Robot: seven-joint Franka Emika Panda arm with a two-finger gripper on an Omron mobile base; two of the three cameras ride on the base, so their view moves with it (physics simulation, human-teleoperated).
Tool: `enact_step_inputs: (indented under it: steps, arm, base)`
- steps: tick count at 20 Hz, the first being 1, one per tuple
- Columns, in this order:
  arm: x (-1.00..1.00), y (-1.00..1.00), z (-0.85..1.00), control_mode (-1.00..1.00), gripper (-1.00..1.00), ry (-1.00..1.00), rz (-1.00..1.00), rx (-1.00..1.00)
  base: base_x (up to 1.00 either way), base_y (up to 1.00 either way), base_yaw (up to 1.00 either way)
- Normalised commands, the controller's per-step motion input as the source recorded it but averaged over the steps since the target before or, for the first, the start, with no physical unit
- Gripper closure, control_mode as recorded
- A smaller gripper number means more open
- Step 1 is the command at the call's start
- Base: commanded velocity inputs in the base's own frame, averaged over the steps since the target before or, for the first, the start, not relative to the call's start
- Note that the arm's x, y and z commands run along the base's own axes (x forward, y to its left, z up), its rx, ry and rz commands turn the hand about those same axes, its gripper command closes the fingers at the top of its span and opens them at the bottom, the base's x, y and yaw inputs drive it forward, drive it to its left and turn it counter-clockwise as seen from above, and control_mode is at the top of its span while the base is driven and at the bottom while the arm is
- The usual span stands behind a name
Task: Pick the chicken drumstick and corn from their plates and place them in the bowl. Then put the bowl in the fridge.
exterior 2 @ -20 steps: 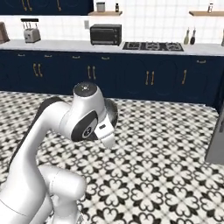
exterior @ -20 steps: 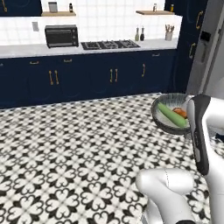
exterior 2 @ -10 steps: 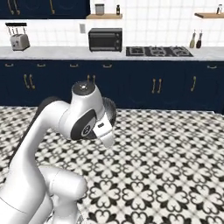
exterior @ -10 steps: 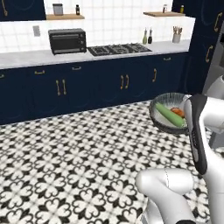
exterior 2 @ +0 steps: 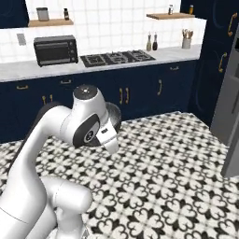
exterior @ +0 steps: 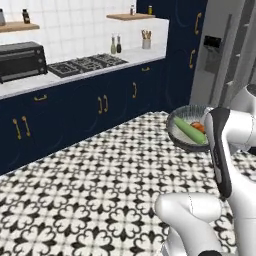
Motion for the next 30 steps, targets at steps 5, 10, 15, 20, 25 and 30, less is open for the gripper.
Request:
enact_step_inputs:
  steps: [5,10,15,20,25,30]
  arm:
    - [0.0,0.0,0.0,1.0,1.0,0.0,0.0,0.0]
    - [0.0,0.0,0.0,1.0,1.0,0.0,0.0,0.0]
    - [0.0,0.0,0.0,1.0,1.0,0.0,0.0,0.0]
    - [0.0,0.0,0.0,1.0,1.0,0.0,0.0,0.0]
    - [0.0,0.0,0.0,1.0,1.0,0.0,0.0,0.0]
    - [0.0,0.0,0.0,1.0,1.0,0.0,0.0,0.0]
  base:
    - [0.85,0.9,-0.64]
    - [0.77,0.85,-0.66]
    - [0.68,0.79,-0.69]
    - [0.75,0.88,-0.64]
    - [0.99,0.97,-0.53]
    - [1.0,0.95,-0.46]
